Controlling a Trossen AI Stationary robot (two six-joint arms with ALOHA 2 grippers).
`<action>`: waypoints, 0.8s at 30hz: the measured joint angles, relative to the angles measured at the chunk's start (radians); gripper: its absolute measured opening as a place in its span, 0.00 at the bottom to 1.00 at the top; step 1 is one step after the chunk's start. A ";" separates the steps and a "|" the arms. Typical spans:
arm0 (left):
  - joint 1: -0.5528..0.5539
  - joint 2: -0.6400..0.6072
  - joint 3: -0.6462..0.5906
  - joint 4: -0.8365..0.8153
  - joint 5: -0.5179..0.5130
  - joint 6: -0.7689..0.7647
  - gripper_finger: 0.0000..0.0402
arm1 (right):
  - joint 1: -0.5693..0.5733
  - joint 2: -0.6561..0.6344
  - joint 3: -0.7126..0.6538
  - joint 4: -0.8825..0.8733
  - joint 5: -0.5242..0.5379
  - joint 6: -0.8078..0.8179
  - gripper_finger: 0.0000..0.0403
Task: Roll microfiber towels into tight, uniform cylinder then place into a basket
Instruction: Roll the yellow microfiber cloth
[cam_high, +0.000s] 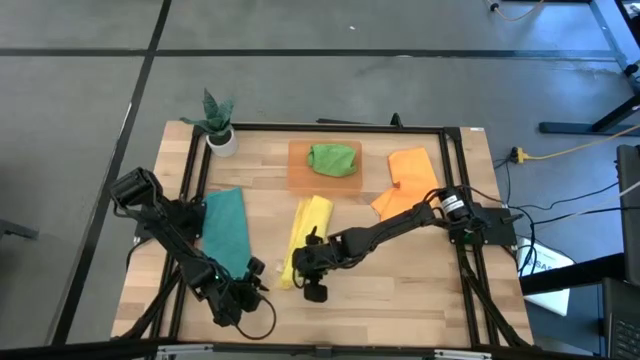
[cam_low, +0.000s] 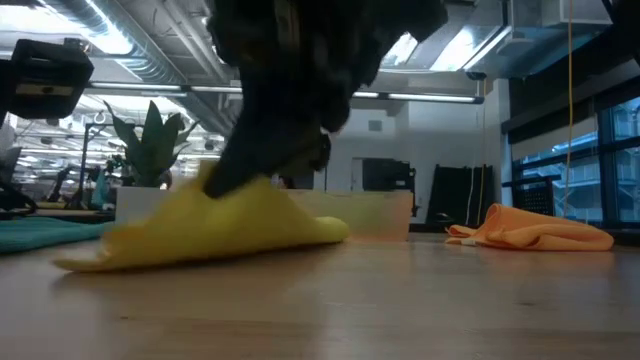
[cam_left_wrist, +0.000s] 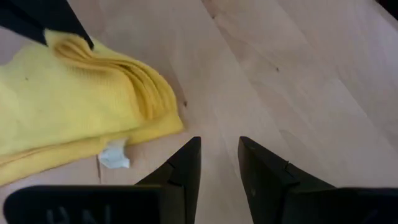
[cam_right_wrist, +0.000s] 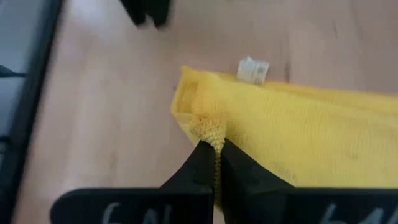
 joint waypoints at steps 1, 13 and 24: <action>0.000 0.000 0.000 0.002 -0.002 0.000 0.25 | 0.002 -0.012 0.000 -0.006 0.004 -0.003 0.01; 0.009 0.000 0.064 -0.011 -0.061 0.056 0.25 | 0.027 -0.164 0.002 -0.188 0.170 -0.056 0.01; 0.025 0.000 0.072 -0.016 -0.062 0.057 0.25 | 0.068 -0.167 -0.135 0.012 0.139 0.062 0.01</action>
